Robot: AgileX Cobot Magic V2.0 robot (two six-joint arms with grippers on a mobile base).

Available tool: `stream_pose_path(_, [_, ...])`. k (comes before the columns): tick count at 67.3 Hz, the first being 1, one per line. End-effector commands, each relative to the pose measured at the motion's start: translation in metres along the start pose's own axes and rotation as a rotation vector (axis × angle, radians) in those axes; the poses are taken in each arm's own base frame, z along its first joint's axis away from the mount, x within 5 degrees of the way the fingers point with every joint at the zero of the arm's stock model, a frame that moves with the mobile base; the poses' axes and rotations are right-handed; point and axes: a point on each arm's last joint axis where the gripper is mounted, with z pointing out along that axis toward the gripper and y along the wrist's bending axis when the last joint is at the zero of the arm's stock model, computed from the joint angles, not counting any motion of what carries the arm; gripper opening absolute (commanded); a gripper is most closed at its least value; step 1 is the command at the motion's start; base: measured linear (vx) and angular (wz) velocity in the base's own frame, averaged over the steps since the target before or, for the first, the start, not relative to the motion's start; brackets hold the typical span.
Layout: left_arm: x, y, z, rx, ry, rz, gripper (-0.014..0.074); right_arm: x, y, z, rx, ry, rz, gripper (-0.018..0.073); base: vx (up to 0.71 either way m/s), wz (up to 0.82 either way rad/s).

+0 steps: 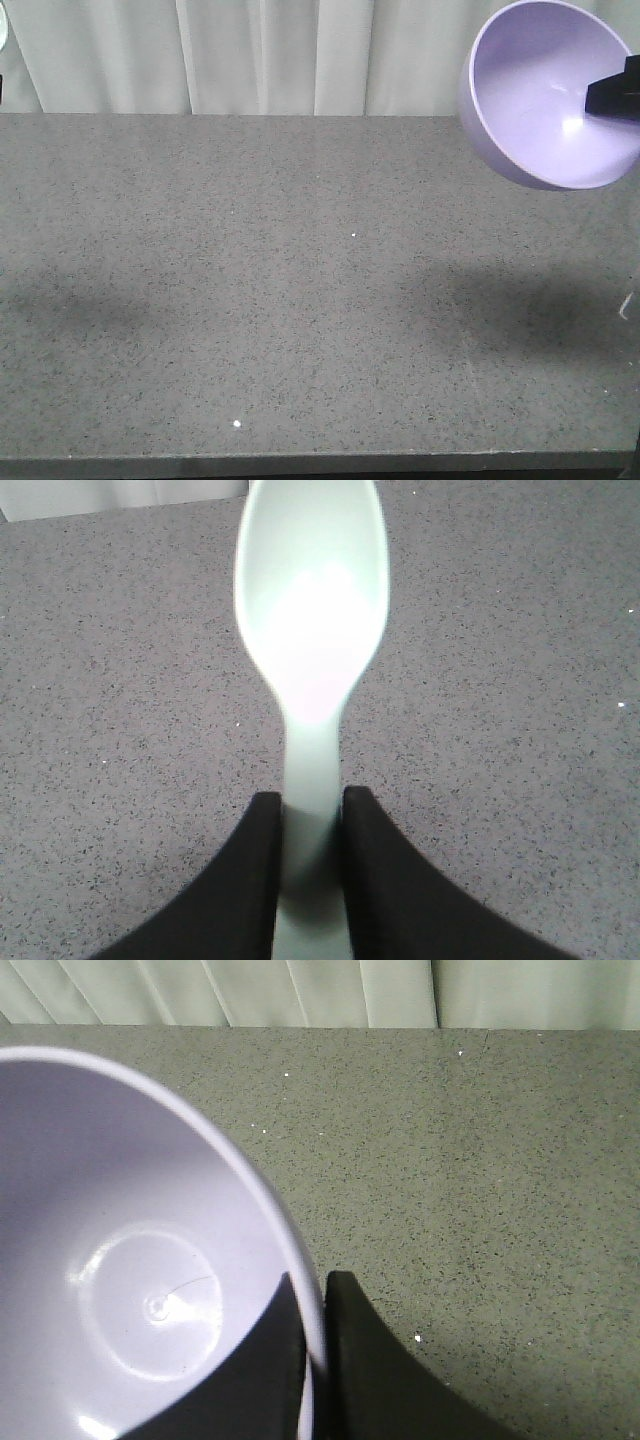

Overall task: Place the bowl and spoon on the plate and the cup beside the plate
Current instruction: 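Close the left gripper on the spoon handle and right gripper on bowl rim, lift both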

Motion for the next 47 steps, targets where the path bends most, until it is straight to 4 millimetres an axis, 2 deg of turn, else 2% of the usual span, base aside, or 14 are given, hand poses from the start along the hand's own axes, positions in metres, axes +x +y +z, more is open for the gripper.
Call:
stream_pose_path(1, [-0.0098, -0.0045, -0.0147, 0.013, -0.103, -0.002, -0.0008, -0.012, 0.0104, -0.0163, -0.012, -0.106, -0.009, -0.0006, 0.0, 0.0])
stream_pose_path(47, [-0.0098, -0.0045, -0.0147, 0.013, -0.103, -0.003, -0.0008, -0.012, 0.0106, -0.0167, -0.012, -0.107, -0.01, -0.0006, 0.0, 0.0])
